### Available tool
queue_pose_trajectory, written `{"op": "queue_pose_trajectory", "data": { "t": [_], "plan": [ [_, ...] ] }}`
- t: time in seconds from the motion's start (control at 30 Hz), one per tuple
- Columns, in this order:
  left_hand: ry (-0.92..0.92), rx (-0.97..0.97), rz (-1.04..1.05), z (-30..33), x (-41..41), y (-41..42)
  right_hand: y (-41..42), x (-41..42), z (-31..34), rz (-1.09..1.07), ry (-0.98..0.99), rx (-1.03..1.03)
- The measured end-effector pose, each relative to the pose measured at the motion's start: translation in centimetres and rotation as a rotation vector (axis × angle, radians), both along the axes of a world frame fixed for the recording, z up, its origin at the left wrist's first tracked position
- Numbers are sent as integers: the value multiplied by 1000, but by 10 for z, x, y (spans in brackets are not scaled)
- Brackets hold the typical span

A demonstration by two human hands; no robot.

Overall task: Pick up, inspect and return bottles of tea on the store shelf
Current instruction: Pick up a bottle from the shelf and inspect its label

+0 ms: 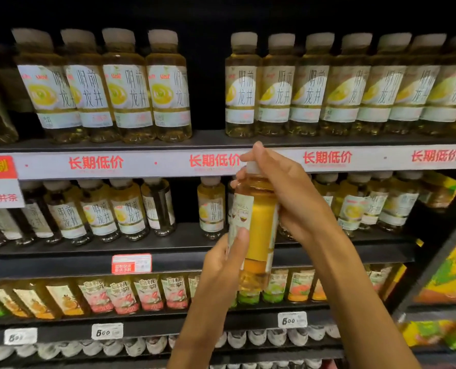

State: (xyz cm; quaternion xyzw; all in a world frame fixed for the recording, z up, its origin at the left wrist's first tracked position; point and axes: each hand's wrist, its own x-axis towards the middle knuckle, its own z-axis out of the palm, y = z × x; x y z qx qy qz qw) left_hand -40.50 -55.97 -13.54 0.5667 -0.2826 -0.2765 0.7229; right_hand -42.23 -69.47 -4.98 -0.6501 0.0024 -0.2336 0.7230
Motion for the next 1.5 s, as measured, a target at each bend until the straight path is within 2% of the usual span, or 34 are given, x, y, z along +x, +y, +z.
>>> {"op": "queue_pose_trajectory", "data": {
  "t": [0.1, 0.27, 0.33, 0.43, 0.53, 0.67, 0.77, 0.93, 1.07, 1.23, 1.4, 1.5],
  "plan": [
    [134, -22, 15, -2, -7, -6, -9, -6, -7, 80, -2, 93],
    [418, -202, -321, -8, -18, -5, -10, -16, -39, 186, -111, 332],
    [466, -211, -382, -14, -23, -5, -11, -22, -52, 194, -118, 412],
    [324, -29, -335, -19, -24, -4, -14, -29, -63, 141, -104, 444],
    [100, 251, -151, -16, -13, 3, -20, -36, -64, 61, -94, 335],
    [-57, 288, -105, -15, -19, 9, -18, -35, -65, 2, -67, 304],
    [-38, 250, -86, -15, -25, 11, -12, -32, -71, -34, -25, 274],
    [248, 38, -215, -9, -27, 15, -4, -35, -83, 61, -76, 525],
    [332, -4, -342, -14, -29, 16, 0, -35, -86, 117, -102, 607],
    [316, 47, -380, -23, -28, 19, -1, -39, -93, 18, -68, 663],
    [209, 139, -219, -27, -29, 20, -6, -40, -104, -95, -38, 608],
    [219, 119, -196, -28, -30, 21, -7, -40, -107, -104, -29, 591]
  ]
}}
